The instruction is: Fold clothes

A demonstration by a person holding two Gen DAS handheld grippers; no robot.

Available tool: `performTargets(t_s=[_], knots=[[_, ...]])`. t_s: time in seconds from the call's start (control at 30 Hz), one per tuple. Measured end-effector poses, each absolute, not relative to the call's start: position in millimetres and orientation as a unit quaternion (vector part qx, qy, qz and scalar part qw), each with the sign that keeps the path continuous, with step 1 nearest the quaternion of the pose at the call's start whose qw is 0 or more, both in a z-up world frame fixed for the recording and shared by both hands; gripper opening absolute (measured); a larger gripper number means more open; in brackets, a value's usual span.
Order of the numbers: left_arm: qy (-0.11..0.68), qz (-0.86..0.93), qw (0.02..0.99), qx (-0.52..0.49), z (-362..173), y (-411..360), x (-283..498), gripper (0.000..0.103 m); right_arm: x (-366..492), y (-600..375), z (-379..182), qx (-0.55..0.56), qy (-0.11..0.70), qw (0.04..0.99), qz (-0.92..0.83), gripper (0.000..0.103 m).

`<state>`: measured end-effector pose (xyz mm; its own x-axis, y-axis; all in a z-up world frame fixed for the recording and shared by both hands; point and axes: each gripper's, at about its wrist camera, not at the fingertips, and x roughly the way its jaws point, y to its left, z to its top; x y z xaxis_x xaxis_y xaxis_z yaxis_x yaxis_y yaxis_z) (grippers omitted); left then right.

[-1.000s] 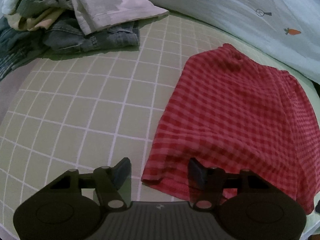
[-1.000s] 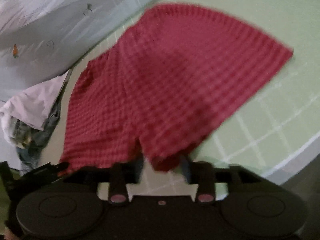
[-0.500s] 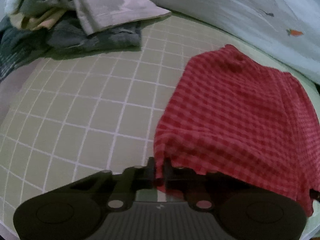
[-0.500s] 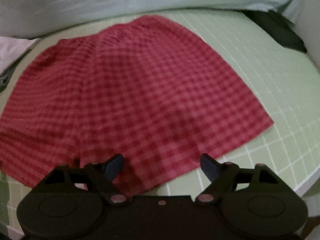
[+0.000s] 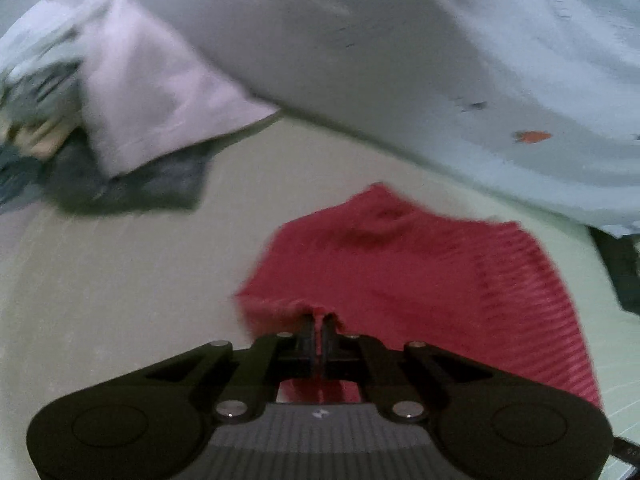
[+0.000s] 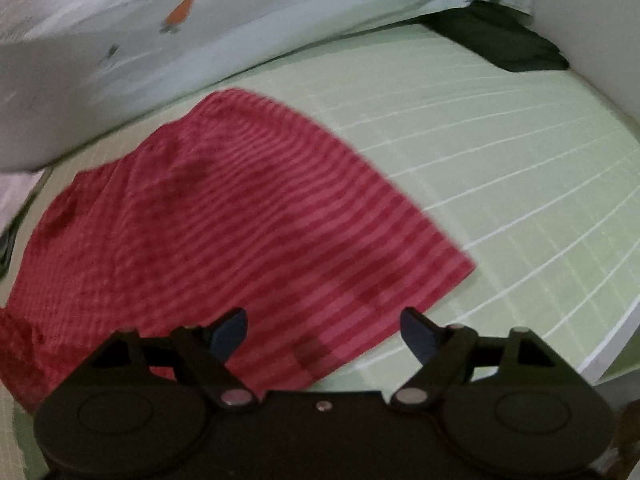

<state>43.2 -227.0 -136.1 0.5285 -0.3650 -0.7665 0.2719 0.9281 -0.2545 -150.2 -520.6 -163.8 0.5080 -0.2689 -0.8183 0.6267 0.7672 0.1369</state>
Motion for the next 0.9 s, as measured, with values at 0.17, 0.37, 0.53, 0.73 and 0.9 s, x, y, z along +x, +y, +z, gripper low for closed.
performTargets(t_s=[0.17,0.37,0.53,0.73,0.9], knots=[[0.427,-0.218,0.876,-0.056,-117.1,-294.2,30.3,0.001,-169.0,-567.0,-158.3,0.204,0.418,0.848,-0.255,0.084],[0.449,-0.291,0.844,-0.038,-130.2,-417.1,-26.4,0.002,-197.2,-632.7,-157.9,0.194,0.427,0.85,-0.24,0.084],[0.497,-0.263,0.826,-0.027,-162.2,-461.0,-69.9,0.047,-207.4,-664.8,-163.8,0.147,0.445,0.857,-0.213,0.084],[0.522,-0.157,0.838,-0.037,-178.8,-438.1,-97.7,0.066,-204.7,-670.0,-165.1,0.097,0.432,0.885,-0.148,0.103],[0.533,-0.064,0.843,-0.02,-189.0,-408.5,-101.6,0.068,-178.5,-647.2,-167.1,0.077,0.432,0.894,-0.087,0.103]])
